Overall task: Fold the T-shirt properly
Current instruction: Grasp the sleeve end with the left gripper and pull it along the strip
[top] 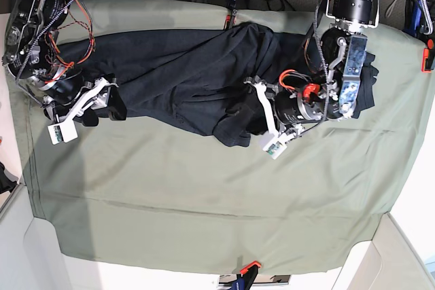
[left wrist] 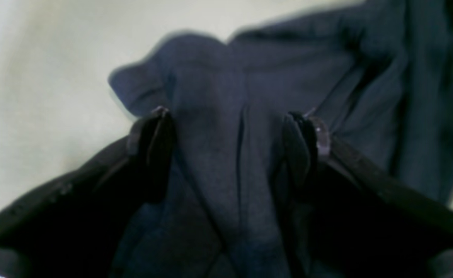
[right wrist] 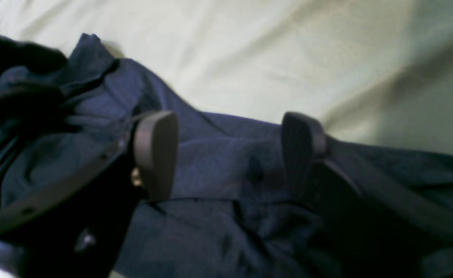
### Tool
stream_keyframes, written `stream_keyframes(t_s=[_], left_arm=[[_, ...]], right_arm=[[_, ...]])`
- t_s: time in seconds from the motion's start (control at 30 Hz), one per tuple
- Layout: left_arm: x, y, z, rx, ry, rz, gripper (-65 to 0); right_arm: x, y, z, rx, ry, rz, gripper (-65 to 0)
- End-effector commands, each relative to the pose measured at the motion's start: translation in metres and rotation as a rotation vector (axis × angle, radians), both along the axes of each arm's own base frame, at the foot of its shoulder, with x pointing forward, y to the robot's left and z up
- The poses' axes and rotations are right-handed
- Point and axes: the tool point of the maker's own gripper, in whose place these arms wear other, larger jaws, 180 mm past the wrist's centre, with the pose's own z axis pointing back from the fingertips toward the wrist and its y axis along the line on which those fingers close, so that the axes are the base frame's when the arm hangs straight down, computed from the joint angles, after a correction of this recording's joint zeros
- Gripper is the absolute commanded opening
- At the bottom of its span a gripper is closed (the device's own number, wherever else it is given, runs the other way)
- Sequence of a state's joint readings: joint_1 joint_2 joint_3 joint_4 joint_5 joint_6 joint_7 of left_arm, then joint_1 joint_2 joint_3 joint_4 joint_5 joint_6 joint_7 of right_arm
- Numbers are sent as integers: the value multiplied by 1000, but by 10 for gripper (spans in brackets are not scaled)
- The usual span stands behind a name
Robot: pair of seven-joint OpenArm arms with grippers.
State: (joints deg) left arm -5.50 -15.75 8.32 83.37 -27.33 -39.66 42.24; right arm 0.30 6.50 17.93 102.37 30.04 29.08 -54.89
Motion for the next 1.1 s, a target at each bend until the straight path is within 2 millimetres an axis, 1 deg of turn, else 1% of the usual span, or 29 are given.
stream_keyframes(t_s=[0.0, 0.07, 0.1, 0.13, 0.23, 0.27, 0.3, 0.4, 0.47, 0.6, 0.67, 0.77, 0.8, 0.87, 0.97, 1.07], left_arm=[[10, -5, 15, -21, -59, -14, -189], [10, -9, 12, 13, -80, -38, -193], [10, -10, 11, 29, -91, -48, -220], [9, -10, 9, 44, -97, -55, -270], [10, -9, 9, 55, -101, -58, -490], [10, -9, 9, 55, -102, -58, -535], [11, -9, 10, 54, -105, -57, -551], [14, -8, 13, 57, -111, -57, -551], [16, -8, 19, 54, -124, -58, -551], [19, -2, 46, 47, -172, -62, -552], [18, 2, 60, 45, -190, -75, -552], [15, 8, 72, 52, -198, -94, -555], [14, 12, 73, 63, -197, -96, -577], [13, 22, 73, 96, -193, -95, -644], [13, 42, 79, 130, -192, -71, -650], [7, 65, 89, 122, -172, -36, -650]], right_arm=[[8, -1, 14, 12, -54, -2, -236], [8, -1, 14, 11, -53, -2, -236], [8, -1, 14, 11, -53, -2, -236], [8, -1, 14, 12, -53, -2, -236], [8, -1, 14, 11, -53, -2, -236], [8, -1, 14, 11, -54, -2, -236], [8, -1, 14, 12, -54, -2, -236], [8, -1, 14, 11, -53, -2, -236], [8, -1, 13, 8, -50, -3, -236], [8, -1, 13, 8, -50, -3, -236], [8, -1, 13, 9, -50, -3, -236], [8, -1, 13, 8, -50, -3, -236], [8, -1, 12, 8, -49, -3, -236], [8, -1, 12, 9, -49, -4, -236], [8, -1, 12, 10, -48, -4, -236], [8, -1, 12, 9, -49, -4, -236]])
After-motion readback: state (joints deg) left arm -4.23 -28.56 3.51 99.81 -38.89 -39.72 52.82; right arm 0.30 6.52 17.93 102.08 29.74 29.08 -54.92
